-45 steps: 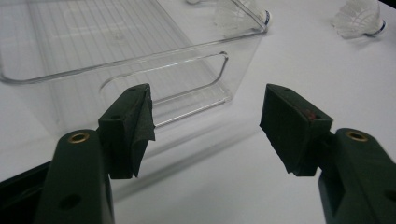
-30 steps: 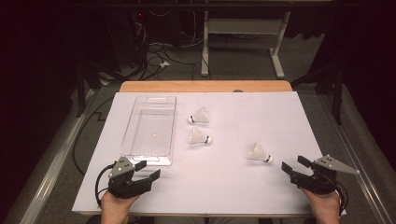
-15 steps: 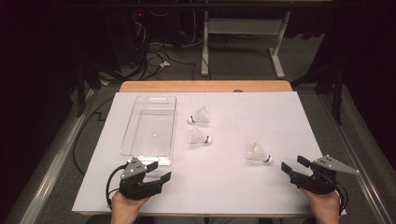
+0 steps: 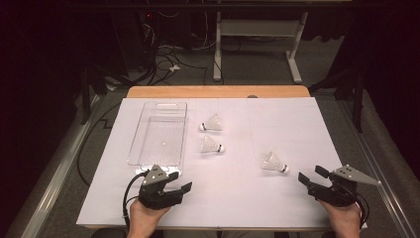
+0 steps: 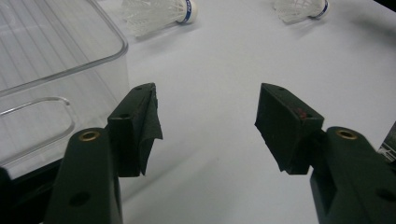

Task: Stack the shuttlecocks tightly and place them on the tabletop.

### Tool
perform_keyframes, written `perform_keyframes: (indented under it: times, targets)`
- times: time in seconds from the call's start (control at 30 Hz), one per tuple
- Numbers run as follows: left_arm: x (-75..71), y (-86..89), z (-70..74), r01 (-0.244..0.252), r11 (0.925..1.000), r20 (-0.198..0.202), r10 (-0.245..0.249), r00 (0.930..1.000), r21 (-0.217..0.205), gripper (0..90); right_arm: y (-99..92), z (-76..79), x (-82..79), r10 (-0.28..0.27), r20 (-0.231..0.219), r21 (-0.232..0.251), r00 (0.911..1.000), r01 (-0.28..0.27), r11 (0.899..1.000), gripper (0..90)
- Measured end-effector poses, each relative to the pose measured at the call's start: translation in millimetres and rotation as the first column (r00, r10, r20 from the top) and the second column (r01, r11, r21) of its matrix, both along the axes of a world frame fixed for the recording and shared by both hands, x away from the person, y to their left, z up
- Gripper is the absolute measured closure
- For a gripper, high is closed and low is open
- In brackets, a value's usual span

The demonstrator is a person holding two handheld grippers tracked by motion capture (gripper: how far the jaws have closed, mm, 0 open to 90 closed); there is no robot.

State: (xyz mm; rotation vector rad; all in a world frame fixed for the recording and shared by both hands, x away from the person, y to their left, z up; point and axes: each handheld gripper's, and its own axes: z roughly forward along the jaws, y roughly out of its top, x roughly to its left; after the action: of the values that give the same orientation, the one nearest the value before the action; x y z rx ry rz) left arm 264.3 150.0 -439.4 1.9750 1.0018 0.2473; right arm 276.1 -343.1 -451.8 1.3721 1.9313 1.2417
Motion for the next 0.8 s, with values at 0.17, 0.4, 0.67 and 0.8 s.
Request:
perform_keyframes:
  times: [0.17, 0.4, 0.67, 0.8]
  targets:
    - [3.8, -7.7, 1.0, 0.006, 1.0000, -0.006, -0.006, 1.0000, 0.003, 40.3, 0.2, -0.1, 0.2, 0.000, 0.000, 0.001, 1.0000, 0.000, 1.000, 26.8]
    - [9.0, -14.3, 1.5, 0.009, 1.0000, -0.019, -0.009, 0.9998, 0.001, 40.1, 0.3, -0.2, 0.4, 0.003, -0.002, 0.001, 1.0000, -0.003, 1.000, 26.8]
    - [19.8, -23.1, 7.5, -0.014, 0.9998, -0.022, 0.014, 0.9997, -0.012, 40.3, 1.1, -0.7, 1.1, 0.005, -0.005, -0.002, 1.0000, -0.005, 1.000, 26.8]
    - [26.7, -29.0, 8.9, -0.012, 0.9999, -0.034, 0.012, 0.9993, 0.005, 41.2, 1.5, -0.7, 1.1, 0.005, -0.004, -0.002, 1.0000, -0.005, 1.000, 26.8]
